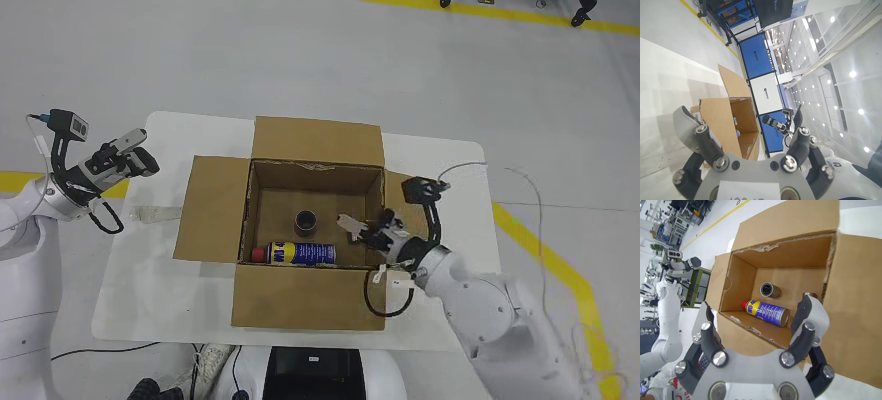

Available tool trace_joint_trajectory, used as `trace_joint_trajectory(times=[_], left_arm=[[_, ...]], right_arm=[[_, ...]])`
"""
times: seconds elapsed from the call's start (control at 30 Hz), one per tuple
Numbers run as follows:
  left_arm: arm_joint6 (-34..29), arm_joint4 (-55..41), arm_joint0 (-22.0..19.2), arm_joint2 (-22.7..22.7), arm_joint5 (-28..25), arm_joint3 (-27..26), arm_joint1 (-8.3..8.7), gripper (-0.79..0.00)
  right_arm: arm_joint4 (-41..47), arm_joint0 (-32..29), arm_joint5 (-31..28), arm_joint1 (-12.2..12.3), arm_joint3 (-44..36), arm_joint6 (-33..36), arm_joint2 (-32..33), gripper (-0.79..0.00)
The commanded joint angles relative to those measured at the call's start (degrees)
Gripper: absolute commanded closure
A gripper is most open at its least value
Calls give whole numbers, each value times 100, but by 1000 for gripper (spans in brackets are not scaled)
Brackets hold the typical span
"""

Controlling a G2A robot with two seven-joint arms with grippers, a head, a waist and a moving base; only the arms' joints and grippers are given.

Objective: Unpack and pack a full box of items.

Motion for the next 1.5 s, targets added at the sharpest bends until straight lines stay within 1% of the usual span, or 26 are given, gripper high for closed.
trace_joint_trajectory(times=[0.0,0.07,0.2,0.27,1.47], left_arm=[[0,0,0,0,0,0,0,-785],[0,0,0,0,0,0,0,-785],[0,0,0,0,0,0,0,-785],[0,0,0,0,0,0,0,-785],[0,0,0,0,0,0,0,-785]], right_arm=[[-58,208,-18,-24,122,209,-233,-785],[-146,459,36,-71,247,331,-506,-785],[-172,766,112,-145,471,372,-809,-785],[63,884,131,-193,572,432,-918,-785],[63,884,131,-193,572,432,-918,-785]])
